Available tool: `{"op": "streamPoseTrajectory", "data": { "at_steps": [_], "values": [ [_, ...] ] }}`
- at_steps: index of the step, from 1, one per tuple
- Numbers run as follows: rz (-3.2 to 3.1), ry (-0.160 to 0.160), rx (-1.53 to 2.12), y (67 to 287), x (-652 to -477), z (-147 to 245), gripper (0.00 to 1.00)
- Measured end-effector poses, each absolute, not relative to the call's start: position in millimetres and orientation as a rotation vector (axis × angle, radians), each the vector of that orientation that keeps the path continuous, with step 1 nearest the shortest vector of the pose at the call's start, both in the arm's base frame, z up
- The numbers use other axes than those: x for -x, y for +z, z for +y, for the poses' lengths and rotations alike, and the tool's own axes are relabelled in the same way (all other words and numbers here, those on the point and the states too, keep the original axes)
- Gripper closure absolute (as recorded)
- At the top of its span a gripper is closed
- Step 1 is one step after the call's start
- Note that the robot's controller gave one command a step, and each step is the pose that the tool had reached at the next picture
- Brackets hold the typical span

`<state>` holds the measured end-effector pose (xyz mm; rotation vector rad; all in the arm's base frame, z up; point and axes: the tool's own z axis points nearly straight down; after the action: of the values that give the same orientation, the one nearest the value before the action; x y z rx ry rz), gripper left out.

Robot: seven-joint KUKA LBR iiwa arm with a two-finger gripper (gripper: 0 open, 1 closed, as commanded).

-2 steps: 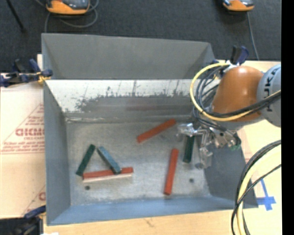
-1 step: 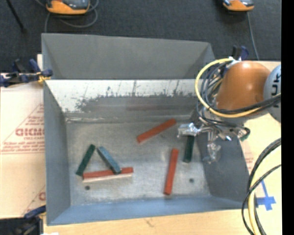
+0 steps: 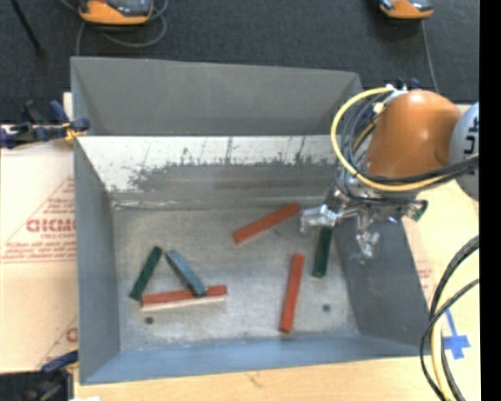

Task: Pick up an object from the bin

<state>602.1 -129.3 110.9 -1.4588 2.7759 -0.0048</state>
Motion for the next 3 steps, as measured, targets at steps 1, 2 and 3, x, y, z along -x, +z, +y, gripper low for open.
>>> {"op": "streamPoseTrajectory", "data": {
  "at_steps": [1, 2, 3],
  "values": [
    [2.536, 0.003, 1.832, 75.9, -607.3, -140.5, 0.00],
    [2.536, 0.001, 1.832, 79.1, -610.4, -136.7, 0.00],
    [2.542, 0.001, 1.825, 79.5, -610.6, -137.2, 1.00]
  ]
}}
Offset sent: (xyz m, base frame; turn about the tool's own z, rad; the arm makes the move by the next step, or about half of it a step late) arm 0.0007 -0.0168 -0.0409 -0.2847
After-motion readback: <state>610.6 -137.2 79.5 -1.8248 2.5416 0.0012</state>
